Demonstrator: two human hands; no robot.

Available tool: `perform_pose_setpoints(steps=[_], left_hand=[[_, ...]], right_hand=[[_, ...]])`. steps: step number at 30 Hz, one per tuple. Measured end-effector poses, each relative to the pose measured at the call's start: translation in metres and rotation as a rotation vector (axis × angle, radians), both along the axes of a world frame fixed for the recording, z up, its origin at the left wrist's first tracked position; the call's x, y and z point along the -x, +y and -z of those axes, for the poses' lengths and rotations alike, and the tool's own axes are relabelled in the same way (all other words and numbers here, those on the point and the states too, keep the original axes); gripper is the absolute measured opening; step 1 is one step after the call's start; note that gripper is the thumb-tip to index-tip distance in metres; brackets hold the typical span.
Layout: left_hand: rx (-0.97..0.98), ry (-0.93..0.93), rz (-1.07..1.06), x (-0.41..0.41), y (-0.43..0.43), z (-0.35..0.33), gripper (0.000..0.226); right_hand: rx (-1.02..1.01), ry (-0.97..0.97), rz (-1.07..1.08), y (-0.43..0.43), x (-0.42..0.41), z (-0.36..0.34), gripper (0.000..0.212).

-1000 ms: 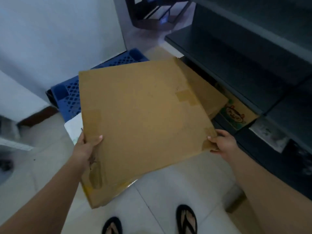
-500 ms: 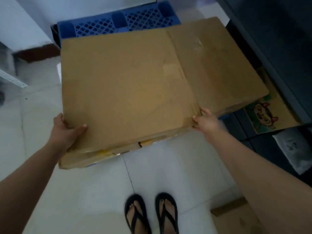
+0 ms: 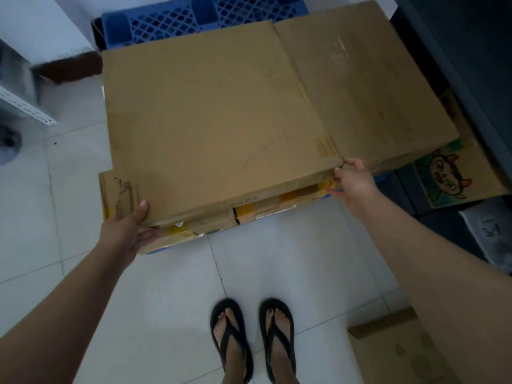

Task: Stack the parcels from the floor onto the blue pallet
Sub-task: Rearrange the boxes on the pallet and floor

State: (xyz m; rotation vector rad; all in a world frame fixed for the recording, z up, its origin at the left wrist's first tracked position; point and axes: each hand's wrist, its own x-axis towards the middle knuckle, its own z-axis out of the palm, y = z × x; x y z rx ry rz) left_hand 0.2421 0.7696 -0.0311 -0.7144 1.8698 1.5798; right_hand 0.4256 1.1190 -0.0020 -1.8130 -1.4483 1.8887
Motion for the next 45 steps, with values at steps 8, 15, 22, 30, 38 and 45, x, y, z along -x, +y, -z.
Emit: perform_pose_setpoints(steps=[8, 15, 22, 30, 38, 45], left_hand=[[-0.021, 0.01, 0.001, -0.022, -0.008, -0.003, 0.056], [0.051, 0.048, 0.101, -0.032, -0.007, 0.002, 0.062], [0.097, 0.019, -0.07, -0.026, -0.004, 0.002, 0.071], [0.097, -0.057, -0.173, -0.043, -0.01, 0.007, 0.077], [0.24, -0.168, 0.328, -0.126, 0.054, 0.01, 0.034], [0.187, -0.043, 0.785, -0.194, 0.154, -0.017, 0.019]], right_hand=[[-0.1, -0.055, 0.057, -0.002, -0.015, 0.011, 0.022], [-0.217, -0.241, -0.135, -0.006, -0.017, 0.027, 0.039], [-0.245, -0.273, -0.305, -0.019, -0.015, 0.024, 0.049], [-0.142, -0.303, -0.329, -0.009, -0.034, 0.016, 0.052], [0.026, -0.379, -0.461, -0.016, -0.116, 0.006, 0.037], [0.097, -0.374, -0.263, -0.015, -0.249, 0.014, 0.036]])
